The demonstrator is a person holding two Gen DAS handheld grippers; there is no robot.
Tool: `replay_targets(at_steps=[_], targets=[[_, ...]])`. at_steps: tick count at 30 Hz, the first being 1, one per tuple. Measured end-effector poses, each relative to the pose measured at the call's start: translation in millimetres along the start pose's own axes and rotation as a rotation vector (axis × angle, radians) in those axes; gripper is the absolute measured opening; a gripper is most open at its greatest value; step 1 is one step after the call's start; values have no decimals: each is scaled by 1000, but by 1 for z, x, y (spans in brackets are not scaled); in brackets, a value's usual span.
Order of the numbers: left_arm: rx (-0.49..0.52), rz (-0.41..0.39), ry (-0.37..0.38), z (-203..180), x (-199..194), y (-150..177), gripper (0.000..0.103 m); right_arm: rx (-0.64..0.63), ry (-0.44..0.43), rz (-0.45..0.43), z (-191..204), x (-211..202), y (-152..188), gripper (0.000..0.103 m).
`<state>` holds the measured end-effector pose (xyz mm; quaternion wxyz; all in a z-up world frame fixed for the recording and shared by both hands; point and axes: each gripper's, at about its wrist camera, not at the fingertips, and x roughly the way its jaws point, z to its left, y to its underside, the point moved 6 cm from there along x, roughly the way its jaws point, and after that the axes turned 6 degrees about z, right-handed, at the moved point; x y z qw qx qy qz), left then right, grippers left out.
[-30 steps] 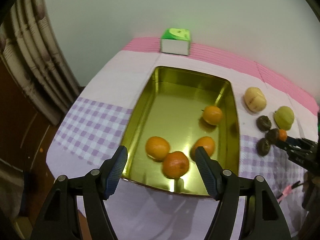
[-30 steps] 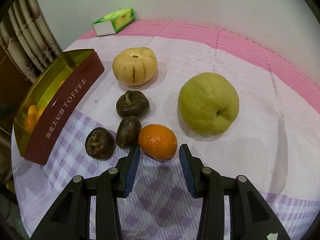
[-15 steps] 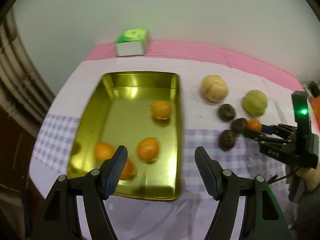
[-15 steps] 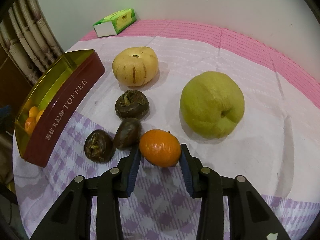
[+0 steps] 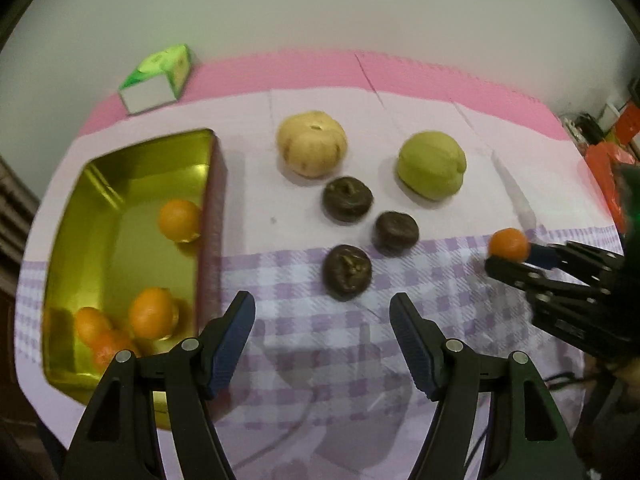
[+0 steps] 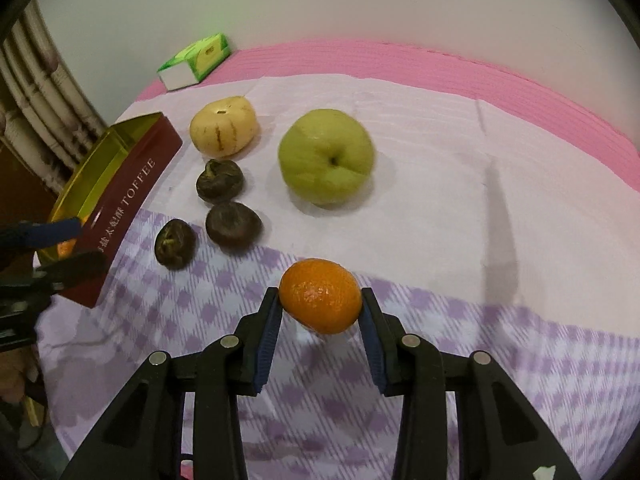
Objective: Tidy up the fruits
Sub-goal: 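Grasp a dark brown fruit with the left gripper while the right gripper holds the orange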
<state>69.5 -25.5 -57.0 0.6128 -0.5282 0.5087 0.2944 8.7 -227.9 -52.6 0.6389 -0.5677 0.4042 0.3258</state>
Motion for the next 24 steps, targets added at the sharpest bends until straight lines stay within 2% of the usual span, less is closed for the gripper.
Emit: replay_targets(at_steps=[4,11,24], targets=[[1,30,16,-3,15,-7,70,33,-18,-19,-7,-14,10,37],[-11,67,33,-9,31,-14,67,46,-23,-20,-11,-13,16,36],[-13,101,24,-10,52,-23,47,51,-23,-10,-15,-8,15,37]])
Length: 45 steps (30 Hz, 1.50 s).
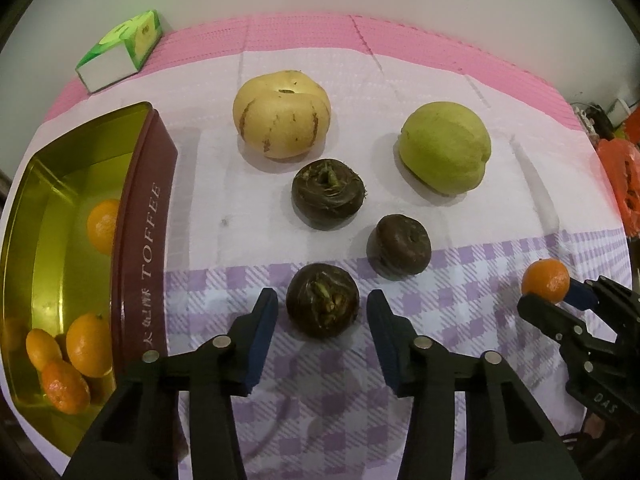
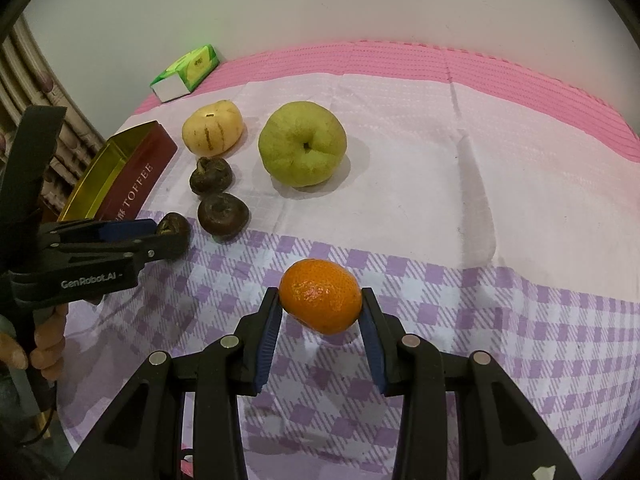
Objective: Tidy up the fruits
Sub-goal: 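Grasp a dark brown fruit with the left gripper while the right gripper holds the orange, then carry the dark brown fruit into the gold tin and open the left gripper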
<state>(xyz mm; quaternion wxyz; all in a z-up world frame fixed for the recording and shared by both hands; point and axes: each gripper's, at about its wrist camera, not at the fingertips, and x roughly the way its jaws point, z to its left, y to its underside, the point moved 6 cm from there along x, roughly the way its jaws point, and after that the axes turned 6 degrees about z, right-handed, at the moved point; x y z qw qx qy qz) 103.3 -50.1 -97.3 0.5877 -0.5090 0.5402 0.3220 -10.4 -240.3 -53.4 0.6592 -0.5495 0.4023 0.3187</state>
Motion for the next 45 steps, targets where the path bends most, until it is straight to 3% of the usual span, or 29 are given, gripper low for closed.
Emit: replay_targets(at_steps=[9,18,27,32,38,45], targets=[[-6,9,12,-1,5,1,40,-2,1,2,1,2,1,37],[8,-4,1,-2,2,4,39,-3,5,7,2,4,2,37],[-8,-39,13,5,-21,7,39,-8,14,16,4,8,4,37],[-20,-96,2,13,-47,7,39,-12,20,19,5,9,5,36],[-53,-162,-27,39,-75,-2,39,-12,28,23,6,10,7,36],[-160,-178,-105,103,-85,-3,39,-15,33,21,8,12,6,36]])
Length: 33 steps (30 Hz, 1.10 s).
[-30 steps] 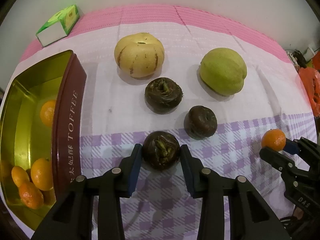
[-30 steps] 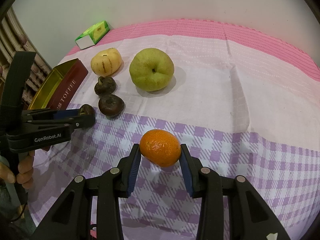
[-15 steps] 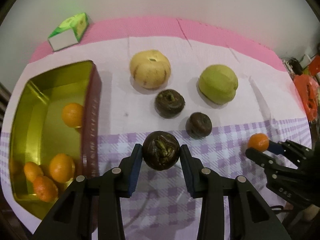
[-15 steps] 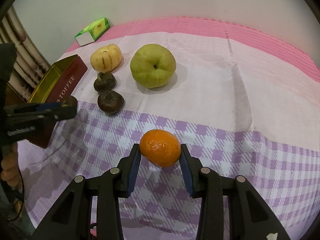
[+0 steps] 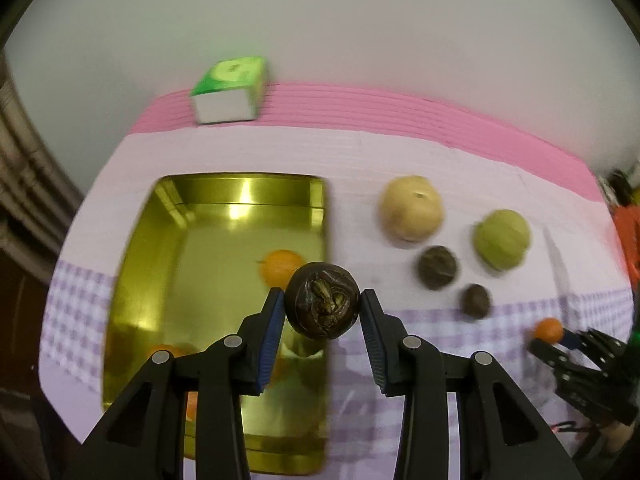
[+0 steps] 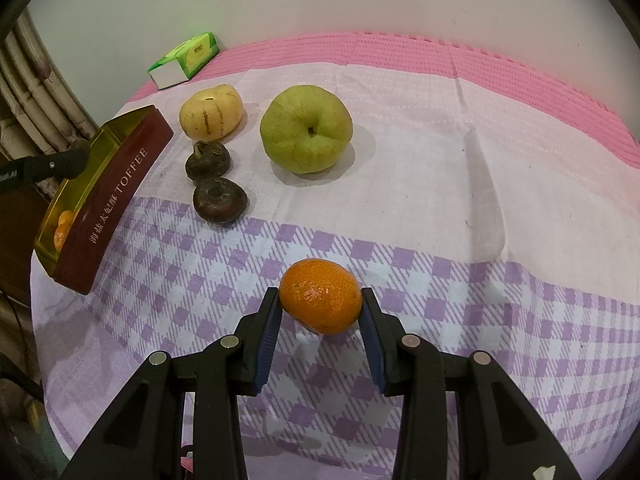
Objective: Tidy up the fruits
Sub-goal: 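Carry the dark brown fruit into the gold tin and open the left gripper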
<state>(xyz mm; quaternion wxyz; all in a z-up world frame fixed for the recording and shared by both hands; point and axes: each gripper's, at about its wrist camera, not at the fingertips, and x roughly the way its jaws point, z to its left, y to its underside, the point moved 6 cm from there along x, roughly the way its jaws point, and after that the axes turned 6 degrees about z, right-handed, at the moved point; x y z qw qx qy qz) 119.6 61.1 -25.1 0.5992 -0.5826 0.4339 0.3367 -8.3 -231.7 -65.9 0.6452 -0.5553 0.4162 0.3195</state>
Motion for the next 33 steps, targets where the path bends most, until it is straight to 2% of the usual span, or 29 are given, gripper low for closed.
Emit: replay_targets(at_steps=[7,12,17,33], targets=[[-120,9,-67,61,13,1,39,-4,8,8,3,2,1,36],[-153,24,-91,85,25,5,39,-8,16,11,5,4,1,36],[-173,56,-96,96,38,11,39,-10,21,10,4,5,1,36],[-157,109,-97,95,61,16,39,-12,26,12,5,7,2,36]])
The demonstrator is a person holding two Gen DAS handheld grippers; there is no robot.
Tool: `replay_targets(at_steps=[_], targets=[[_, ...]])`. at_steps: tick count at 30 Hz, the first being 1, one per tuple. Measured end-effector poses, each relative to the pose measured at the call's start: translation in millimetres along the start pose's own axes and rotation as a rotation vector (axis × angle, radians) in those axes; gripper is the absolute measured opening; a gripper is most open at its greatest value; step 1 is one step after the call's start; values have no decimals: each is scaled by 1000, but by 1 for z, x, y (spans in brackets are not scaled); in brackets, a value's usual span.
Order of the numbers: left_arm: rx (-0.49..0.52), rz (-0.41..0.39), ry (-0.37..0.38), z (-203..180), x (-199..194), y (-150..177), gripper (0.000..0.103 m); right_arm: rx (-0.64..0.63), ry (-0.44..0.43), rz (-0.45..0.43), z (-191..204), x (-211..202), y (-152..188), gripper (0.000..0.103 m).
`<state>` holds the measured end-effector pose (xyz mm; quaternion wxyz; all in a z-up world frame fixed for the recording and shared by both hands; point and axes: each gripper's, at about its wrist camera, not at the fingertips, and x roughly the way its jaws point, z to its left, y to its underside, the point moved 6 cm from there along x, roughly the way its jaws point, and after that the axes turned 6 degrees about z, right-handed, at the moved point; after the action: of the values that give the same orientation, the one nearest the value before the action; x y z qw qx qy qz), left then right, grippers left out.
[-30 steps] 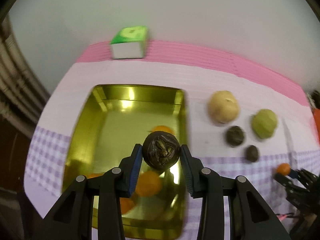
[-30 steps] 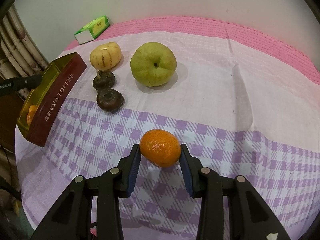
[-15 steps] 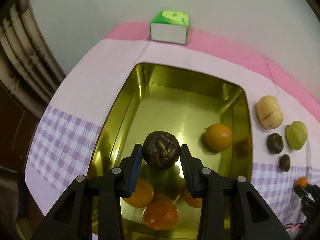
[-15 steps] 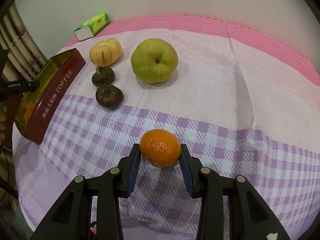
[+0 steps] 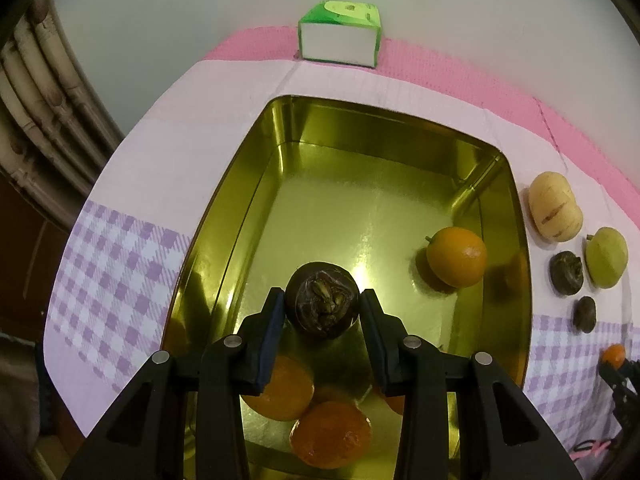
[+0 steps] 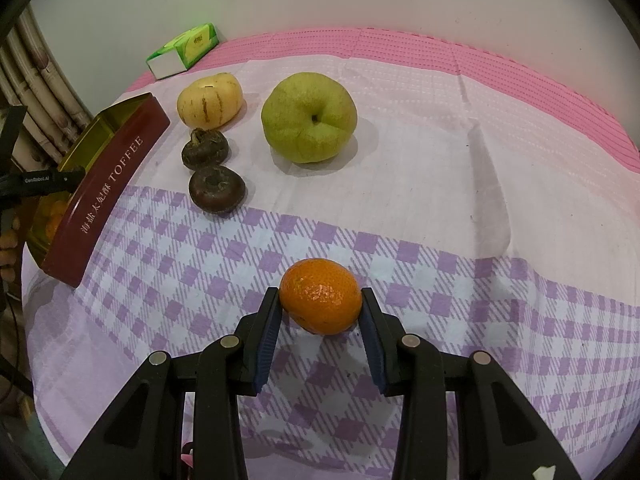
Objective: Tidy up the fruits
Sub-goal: 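Carry the dark brown fruit into the gold tin and open the left gripper, then carry the held orange into the gold tin and open the right gripper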
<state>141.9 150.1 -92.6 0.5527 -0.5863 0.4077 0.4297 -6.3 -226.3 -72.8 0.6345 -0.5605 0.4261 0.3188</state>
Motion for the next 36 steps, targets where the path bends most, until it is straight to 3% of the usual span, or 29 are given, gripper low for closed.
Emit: replay_targets(at_steps=[24,29,36], targets=[[-13,35,1,3,9,-2,41,-4,8,-15,-1,-2,-4,36],[-9,11,12,3,-3,-2,48,-10,10,-26,4,-8,-9,36],[-32,-107,-3,12,-42,-4,64,-53,-8,-52,28,-17,-20,36]])
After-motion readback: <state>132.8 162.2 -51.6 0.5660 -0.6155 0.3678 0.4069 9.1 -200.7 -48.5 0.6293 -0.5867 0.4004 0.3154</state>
